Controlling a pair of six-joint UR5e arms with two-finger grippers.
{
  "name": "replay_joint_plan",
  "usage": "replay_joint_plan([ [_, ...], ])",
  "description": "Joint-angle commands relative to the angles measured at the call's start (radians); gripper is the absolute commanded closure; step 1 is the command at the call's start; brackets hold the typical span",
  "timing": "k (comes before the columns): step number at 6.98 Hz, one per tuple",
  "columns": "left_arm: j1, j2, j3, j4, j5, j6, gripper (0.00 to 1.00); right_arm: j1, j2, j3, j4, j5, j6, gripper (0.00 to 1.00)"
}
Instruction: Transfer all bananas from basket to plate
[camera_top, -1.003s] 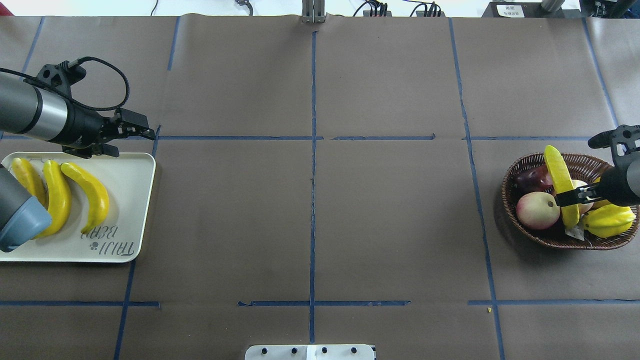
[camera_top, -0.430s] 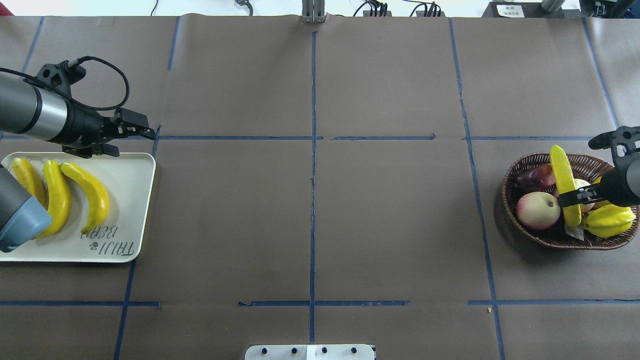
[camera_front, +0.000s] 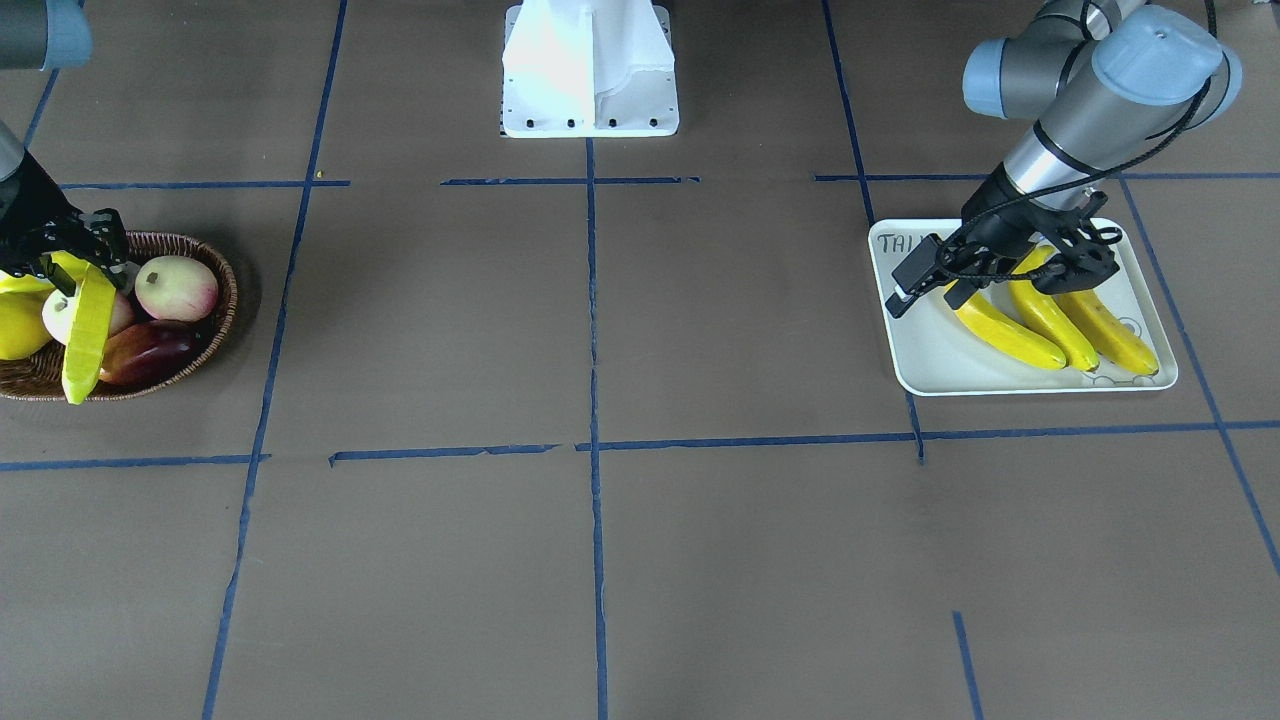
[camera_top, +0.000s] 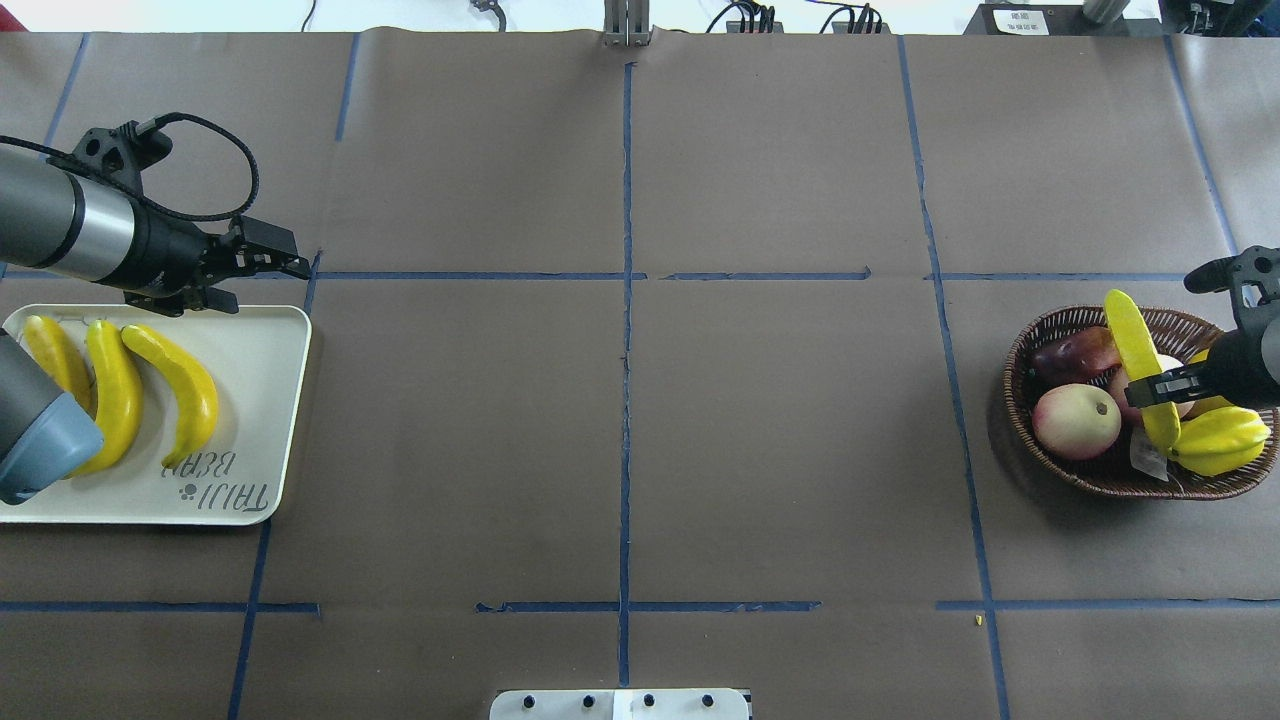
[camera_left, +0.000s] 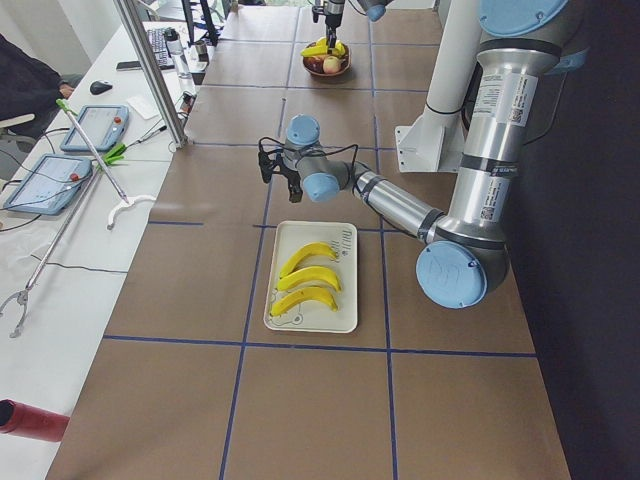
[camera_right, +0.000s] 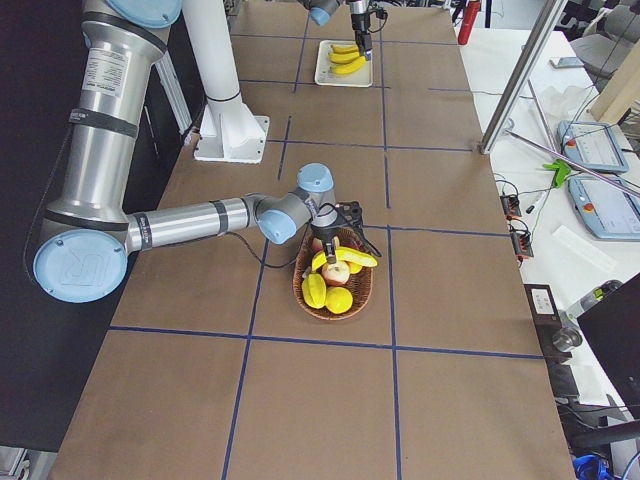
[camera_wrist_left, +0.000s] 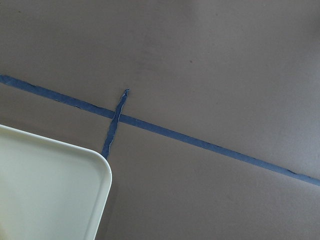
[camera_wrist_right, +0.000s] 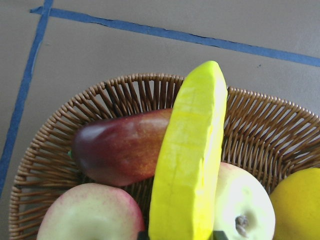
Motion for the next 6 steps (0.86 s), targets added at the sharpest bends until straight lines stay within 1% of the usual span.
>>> replay_joint_plan([
  [1, 0.001, 0.000, 0.004, 0.000, 0.001, 0.000, 0.00, 0.004, -0.002, 0.009, 0.002, 0.001, 0.000, 0.97],
  [2, 0.001, 0.000, 0.006, 0.000, -0.001, 0.000, 0.00, 0.011, -0.005, 0.020, 0.005, 0.002, 0.000, 1.00],
  [3, 0.001, -0.002, 0.006, 0.000, -0.001, 0.000, 0.00, 0.036, -0.008, 0.037, 0.006, 0.031, 0.000, 1.00],
  [5, 0.001, -0.011, 0.006, 0.000, -0.001, -0.002, 0.00, 0.184, -0.002, 0.087, 0.016, 0.230, -0.005, 1.00],
  [6, 0.001, -0.027, 0.009, 0.000, 0.001, -0.023, 0.00, 0.216, 0.012, 0.103, 0.020, 0.290, 0.007, 1.00],
])
